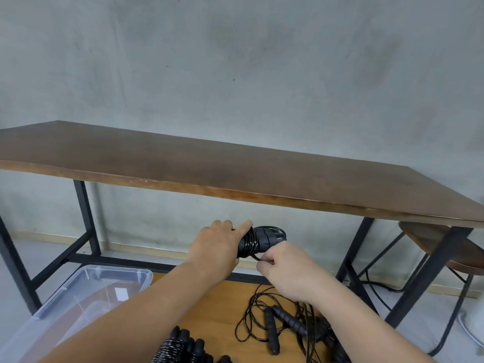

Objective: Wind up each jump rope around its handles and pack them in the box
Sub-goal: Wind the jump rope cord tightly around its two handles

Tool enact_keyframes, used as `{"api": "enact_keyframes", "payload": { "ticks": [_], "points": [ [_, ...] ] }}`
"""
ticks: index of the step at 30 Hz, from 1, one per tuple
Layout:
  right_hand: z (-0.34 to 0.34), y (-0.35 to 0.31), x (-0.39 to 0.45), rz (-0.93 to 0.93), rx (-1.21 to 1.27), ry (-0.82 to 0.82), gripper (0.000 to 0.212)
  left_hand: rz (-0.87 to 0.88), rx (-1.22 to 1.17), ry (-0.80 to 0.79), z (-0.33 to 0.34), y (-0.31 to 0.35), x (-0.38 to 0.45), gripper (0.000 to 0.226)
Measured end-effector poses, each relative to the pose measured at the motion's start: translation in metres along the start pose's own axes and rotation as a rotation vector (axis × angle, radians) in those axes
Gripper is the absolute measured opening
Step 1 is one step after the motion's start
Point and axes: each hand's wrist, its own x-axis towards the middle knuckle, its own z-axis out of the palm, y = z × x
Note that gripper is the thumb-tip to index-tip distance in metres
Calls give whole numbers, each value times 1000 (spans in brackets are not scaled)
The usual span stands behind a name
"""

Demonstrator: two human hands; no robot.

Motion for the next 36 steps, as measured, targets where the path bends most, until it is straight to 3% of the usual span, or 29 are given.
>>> {"api": "enact_keyframes", "payload": {
  "ticks": [11, 20, 26, 31, 36],
  "points": [
    [-53, -16, -2, -54, -121, -46, 10, 189, -36, 39, -6, -6, -7, 69],
    [-92, -8, 16, -212, -33, -215, 20, 304, -178, -14, -23, -6, -12, 68],
    [-85, 17, 29, -192, 249, -236, 20, 348, -309, -65, -33, -5, -23, 65],
    [-63, 33, 34, -88, 803, -207, 16, 228, -665, -60, -39, -3, -28, 67],
    [-41, 29, 41, -63, 1170, -153, 14, 142, -766, -48, -47, -7, -27, 72]
  ]
}}
